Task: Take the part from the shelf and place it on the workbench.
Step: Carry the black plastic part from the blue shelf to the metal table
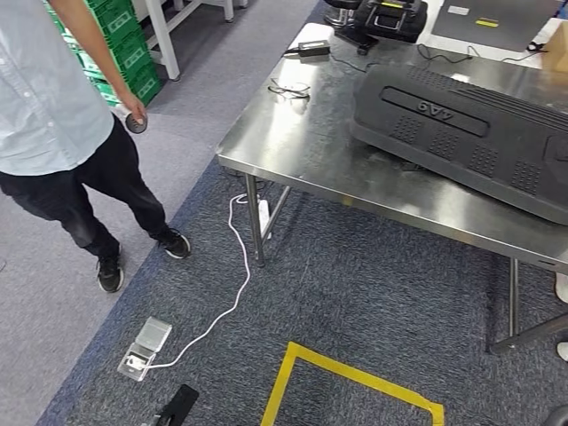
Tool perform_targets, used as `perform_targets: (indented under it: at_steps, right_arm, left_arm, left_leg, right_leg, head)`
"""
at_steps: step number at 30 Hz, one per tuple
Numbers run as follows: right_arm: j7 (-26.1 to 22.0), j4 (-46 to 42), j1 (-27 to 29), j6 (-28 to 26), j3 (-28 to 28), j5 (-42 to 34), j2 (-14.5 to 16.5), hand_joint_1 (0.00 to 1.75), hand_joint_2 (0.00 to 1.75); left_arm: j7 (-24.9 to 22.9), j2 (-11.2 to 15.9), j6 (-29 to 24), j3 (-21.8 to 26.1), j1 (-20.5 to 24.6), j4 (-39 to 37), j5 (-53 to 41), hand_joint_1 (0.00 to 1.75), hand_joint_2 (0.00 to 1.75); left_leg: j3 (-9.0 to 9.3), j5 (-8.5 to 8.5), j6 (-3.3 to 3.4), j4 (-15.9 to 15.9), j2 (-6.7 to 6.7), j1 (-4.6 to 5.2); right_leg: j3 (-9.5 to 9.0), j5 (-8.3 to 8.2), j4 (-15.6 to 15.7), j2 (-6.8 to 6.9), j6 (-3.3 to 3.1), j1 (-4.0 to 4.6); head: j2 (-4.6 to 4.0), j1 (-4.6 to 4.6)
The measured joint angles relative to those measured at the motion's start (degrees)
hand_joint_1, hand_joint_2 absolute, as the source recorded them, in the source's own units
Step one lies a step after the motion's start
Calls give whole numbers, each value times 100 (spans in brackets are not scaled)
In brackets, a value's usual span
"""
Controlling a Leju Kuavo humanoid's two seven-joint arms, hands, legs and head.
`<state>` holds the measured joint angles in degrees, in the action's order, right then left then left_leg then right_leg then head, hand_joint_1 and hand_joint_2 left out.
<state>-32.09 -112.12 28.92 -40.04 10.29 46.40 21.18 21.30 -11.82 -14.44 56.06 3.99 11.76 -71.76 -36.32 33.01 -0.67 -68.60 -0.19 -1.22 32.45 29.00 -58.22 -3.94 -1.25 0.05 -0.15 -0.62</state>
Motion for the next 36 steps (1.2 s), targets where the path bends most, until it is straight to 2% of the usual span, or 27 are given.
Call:
perform_targets:
  at_steps: [1,2,3,4,6,7,8,10,11,12,13,14,15,17,18,19,21,22,24,25,27,28,29,31,32,33,36]
  right_arm:
    - [0,12,-2,0,1,0,0,175,175]
    - [-1,21,-10,1,0,1,-1,175,175]
    - [-1,29,-17,3,-1,1,-1,175,175]
    - [-1,35,-20,4,-1,1,-2,175,175]
    - [-1,43,-10,5,-1,6,-3,175,175]
    - [-1,44,-5,4,-1,8,-4,175,175]
    - [-3,48,-12,3,-2,11,-7,175,175]
    - [-7,61,-44,2,-4,15,-11,175,175]
    - [-9,73,-57,2,-5,16,-13,175,175]
    - [-7,85,-61,2,-4,15,-13,175,175]
    - [-5,94,-60,2,-4,14,-14,175,175]
    - [-4,101,-59,2,-3,14,-14,175,175]
    - [-2,103,-59,2,-2,14,-15,175,175]
    - [-2,105,-68,3,-3,17,-15,175,175]
    - [-2,106,-72,4,-4,19,-16,175,175]
    - [-2,107,-73,4,-4,20,-16,175,175]
    - [-2,105,-60,4,-4,22,-17,175,175]
    - [-3,103,-54,2,-4,23,-16,175,175]
    - [-7,104,-66,0,-18,33,-14,175,175]
    - [-9,108,-74,-1,-32,38,-13,175,175]
    - [-11,128,-83,0,-69,44,-11,175,175]
    - [-11,139,-80,1,-83,47,-11,175,175]
    - [-11,148,-79,2,-94,49,-11,175,175]
    - [-11,158,-78,7,-115,52,-14,175,175]
    - [-10,165,-81,13,-127,49,-16,175,175]
    - [0,172,-83,24,-143,36,-21,175,175]
    - [127,196,-83,93,-251,-156,-88,175,175]
  left_arm:
    - [1,5,3,0,1,0,0,0,175]
    - [3,9,6,0,0,0,-1,0,175]
    - [5,13,12,0,0,0,-3,0,175]
    - [10,15,18,1,2,0,-4,0,175]
    - [31,16,29,1,17,0,-8,0,175]
    - [47,17,32,1,26,0,-8,0,175]
    - [64,19,34,1,31,0,-9,0,175]
    - [87,22,36,0,17,0,-13,0,175]
    - [92,25,36,1,5,0,-14,0,175]
    - [94,28,36,1,-4,0,-15,0,175]
    - [95,32,36,2,-7,0,-14,0,175]
    - [96,34,34,2,-6,0,-14,0,175]
    - [96,34,31,2,-3,0,-14,0,175]
    - [96,34,22,2,4,0,-13,0,175]
    - [95,34,17,2,8,0,-13,0,175]
    - [94,34,13,2,11,0,-12,0,175]
    - [93,33,9,2,23,0,-12,0,175]
    - [93,33,7,2,32,0,-13,0,175]
    - [91,34,1,2,47,0,-15,0,175]
    - [86,38,-3,2,46,0,-15,0,175]
    - [75,46,-9,2,17,0,-14,0,175]
    - [72,50,-11,3,1,0,-13,0,175]
    - [72,54,-13,3,-9,0,-13,0,175]
    - [72,60,-15,4,-5,0,-14,0,175]
    - [72,63,-16,4,0,0,-15,0,175]
    - [71,65,-16,4,5,0,-16,0,175]
    - [68,66,-20,5,15,0,-15,0,175]
  left_leg:
    - [124,-202,16,350,-123,-11]
    - [231,-319,28,635,-245,-22]
    - [293,-356,40,796,-345,-24]
    - [315,-325,55,836,-390,-18]
    - [344,-316,102,876,-308,-19]
    - [363,-312,133,892,-256,-31]
    - [385,-308,163,909,-194,-47]
    - [430,-275,202,923,-53,-49]
    - [447,-253,206,923,25,-47]
    - [466,-229,205,922,99,-45]
    - [491,-203,197,921,166,-44]
    - [528,-174,186,922,227,-42]
    - [577,-139,174,924,286,-40]
    - [673,-73,135,940,395,-25]
    - [704,-48,111,950,447,-13]
    - [726,-31,84,968,499,-3]
    - [782,-4,26,1024,598,3]
    - [807,35,4,1018,562,-2]
    - [683,255,-18,684,336,-8]
    - [510,409,-17,341,201,-8]
    - [88,629,-20,-373,97,2]
    - [-42,590,-19,-524,86,6]
    - [-74,430,-14,-458,81,8]
    - [102,-82,10,163,62,7]
    - [217,-271,24,486,42,7]
    - [297,-356,43,708,21,13]
    - [350,-319,90,865,-5,31]
  right_leg:
    - [-30,28,-12,-76,22,6]
    - [-40,53,-34,-145,46,8]
    - [-35,70,-49,-206,76,3]
    - [-19,77,-55,-264,111,-6]
    - [3,92,-57,-335,172,-29]
    - [23,135,-111,-258,204,-25]
    - [93,229,-267,-118,237,-21]
    - [420,539,-919,218,314,-32]
    - [632,678,-1305,303,344,-49]
    - [795,733,-1578,343,363,-64]
    - [859,676,-1652,363,371,-73]
    - [802,509,-1485,384,365,-77]
    - [642,269,-1122,434,343,-69]
    - [297,-38,-402,643,267,-6]
    - [206,-83,-204,728,228,28]
    - [185,-53,-145,762,196,58]
    - [178,-51,-87,660,138,55]
    - [148,-60,-35,602,107,39]
    - [71,-79,62,498,42,0]
    - [51,-71,74,448,18,2]
    - [18,-39,70,333,-19,8]
    - [-10,-16,67,275,-25,11]
    - [-50,13,63,224,-23,12]
    - [-150,92,50,153,7,10]
    - [-189,134,28,130,36,21]
    - [-204,165,8,115,66,26]
    - [-187,202,-11,93,132,25]
  head:
    - [0,3]
    - [0,6]
    - [0,11]
    - [0,11]
    - [0,8]
    - [0,20]
    - [0,36]
    - [0,65]
    - [0,64]
    - [0,64]
    - [0,64]
    - [1,64]
    - [1,64]
    - [1,63]
    - [1,59]
    - [1,57]
    - [1,52]
    - [0,50]
    - [0,33]
    - [0,26]
    - [0,16]
    - [0,15]
    - [0,14]
    - [1,14]
    - [1,16]
    - [1,16]
    - [1,18]
